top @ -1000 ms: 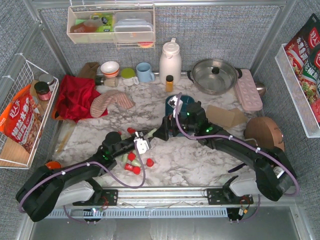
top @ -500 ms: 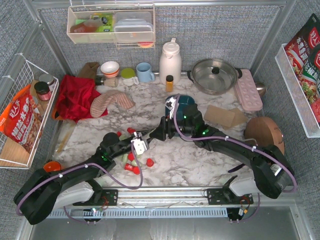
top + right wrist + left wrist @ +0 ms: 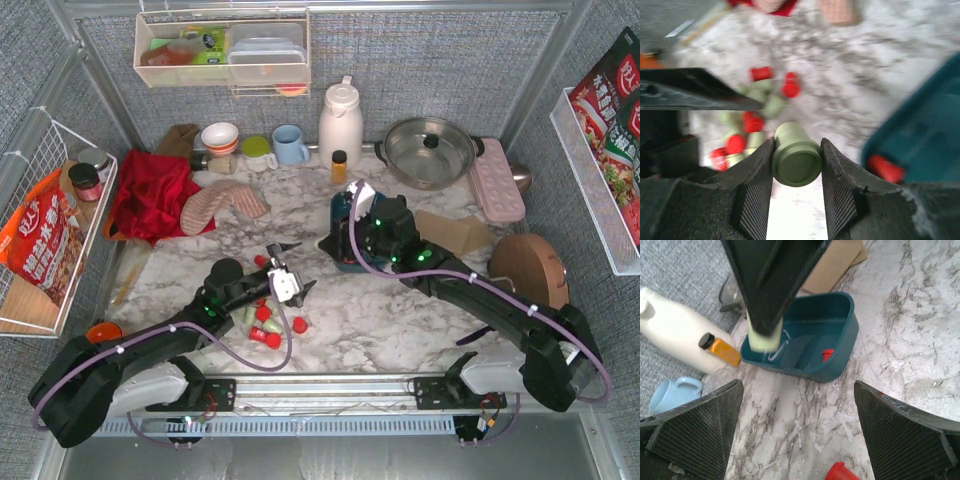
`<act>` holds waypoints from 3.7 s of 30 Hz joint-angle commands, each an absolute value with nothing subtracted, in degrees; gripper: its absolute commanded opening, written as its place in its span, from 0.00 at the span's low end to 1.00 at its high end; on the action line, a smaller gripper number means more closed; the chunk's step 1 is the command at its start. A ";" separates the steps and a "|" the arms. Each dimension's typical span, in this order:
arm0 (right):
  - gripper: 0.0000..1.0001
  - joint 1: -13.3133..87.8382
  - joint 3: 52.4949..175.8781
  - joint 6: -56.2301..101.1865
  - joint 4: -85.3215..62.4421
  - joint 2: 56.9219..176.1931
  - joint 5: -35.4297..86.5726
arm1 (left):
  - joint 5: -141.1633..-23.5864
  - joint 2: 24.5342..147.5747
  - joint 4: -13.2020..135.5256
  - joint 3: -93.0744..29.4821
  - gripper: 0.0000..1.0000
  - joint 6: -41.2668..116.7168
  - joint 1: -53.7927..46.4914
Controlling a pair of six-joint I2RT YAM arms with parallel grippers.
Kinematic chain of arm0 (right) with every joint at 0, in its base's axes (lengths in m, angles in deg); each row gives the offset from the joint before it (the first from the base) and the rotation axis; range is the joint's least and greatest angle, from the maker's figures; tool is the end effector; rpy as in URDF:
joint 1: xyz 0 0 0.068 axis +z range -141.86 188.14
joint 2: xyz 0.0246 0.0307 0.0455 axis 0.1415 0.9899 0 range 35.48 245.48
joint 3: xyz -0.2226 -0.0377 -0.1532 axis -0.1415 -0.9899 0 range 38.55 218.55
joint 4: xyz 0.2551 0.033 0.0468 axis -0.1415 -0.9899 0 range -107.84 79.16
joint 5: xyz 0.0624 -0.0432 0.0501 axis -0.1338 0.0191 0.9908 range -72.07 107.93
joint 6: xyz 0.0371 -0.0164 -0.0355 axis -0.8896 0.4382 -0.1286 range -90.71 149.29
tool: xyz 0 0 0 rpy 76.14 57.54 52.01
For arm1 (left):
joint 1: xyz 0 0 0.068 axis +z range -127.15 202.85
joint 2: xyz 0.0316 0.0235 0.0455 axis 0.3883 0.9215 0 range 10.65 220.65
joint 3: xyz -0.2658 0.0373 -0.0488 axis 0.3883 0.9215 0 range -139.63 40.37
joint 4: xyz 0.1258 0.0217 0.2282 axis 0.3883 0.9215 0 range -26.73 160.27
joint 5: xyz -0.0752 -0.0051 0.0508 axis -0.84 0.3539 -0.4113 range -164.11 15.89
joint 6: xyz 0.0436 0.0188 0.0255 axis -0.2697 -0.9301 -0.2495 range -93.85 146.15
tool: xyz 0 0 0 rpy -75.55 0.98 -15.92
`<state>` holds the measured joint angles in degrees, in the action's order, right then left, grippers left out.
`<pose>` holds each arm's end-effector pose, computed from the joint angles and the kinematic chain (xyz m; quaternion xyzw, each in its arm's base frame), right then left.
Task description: Mix the coffee capsules in the storage basket
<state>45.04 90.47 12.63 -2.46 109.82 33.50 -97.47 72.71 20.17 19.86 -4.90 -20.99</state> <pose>0.2369 0.1897 0.3035 -0.2193 0.7542 0.3700 0.4962 0.1533 -0.1667 0.2320 0.5305 0.4541 -0.2185 0.6816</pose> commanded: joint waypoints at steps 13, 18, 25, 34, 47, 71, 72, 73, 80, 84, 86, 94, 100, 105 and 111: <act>0.52 42.94 92.06 29.44 -8.82 121.98 3.70 | -68.66 83.83 40.08 5.63 0.99 23.86 -19.57; 0.65 42.92 92.31 29.03 -8.85 123.69 2.91 | -70.08 87.84 51.26 -1.39 0.99 27.83 -19.00; 0.69 42.89 90.67 29.64 -8.50 120.69 -0.26 | -69.49 86.30 63.67 -5.81 0.99 35.45 -18.61; 0.69 42.92 88.92 29.97 -6.97 117.97 -1.69 | -70.64 94.18 75.08 -9.84 0.60 41.89 -18.64; 0.69 42.93 89.09 30.39 -7.07 118.49 -1.86 | -68.47 97.84 82.30 -10.66 0.63 46.02 -19.72; 0.69 43.09 88.75 29.37 -7.51 116.68 0.24 | -63.95 104.56 82.49 -12.21 0.38 46.05 -21.65; 0.69 43.02 88.62 29.19 -7.45 116.54 0.64 | -63.88 103.92 81.55 -11.85 0.32 45.60 -21.63; 0.69 43.11 88.58 28.98 -7.35 116.42 1.19 | -64.13 103.12 80.45 -11.44 0.26 44.79 -21.62; 0.70 43.03 86.35 26.27 -3.42 113.72 12.86 | -65.29 91.36 68.54 -4.95 0.16 38.67 -21.69; 0.77 43.03 85.32 23.56 1.65 113.05 30.21 | -71.52 78.51 51.13 7.38 0.15 33.90 -21.77; 0.81 43.09 85.92 22.04 2.95 114.03 36.76 | -75.20 71.68 40.95 14.58 0.15 31.62 -21.82; 0.89 43.97 86.78 16.88 7.80 116.23 47.23 | -83.07 60.40 21.33 28.22 0.23 23.68 -22.97; 0.90 45.97 87.41 15.78 8.71 116.79 49.27 | -83.52 63.50 23.35 26.46 0.23 21.85 -23.21; 0.90 47.15 87.99 15.06 9.25 117.45 50.44 | -83.07 65.29 25.06 25.44 0.23 20.89 -23.47; 0.89 48.66 89.42 14.92 7.78 119.55 48.82 | -84.67 65.67 23.97 25.58 0.23 21.22 -23.78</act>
<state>47.95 88.29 15.71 7.02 118.33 49.13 -82.69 65.54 26.12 25.74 21.65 -23.59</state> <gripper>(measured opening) 0.896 0.349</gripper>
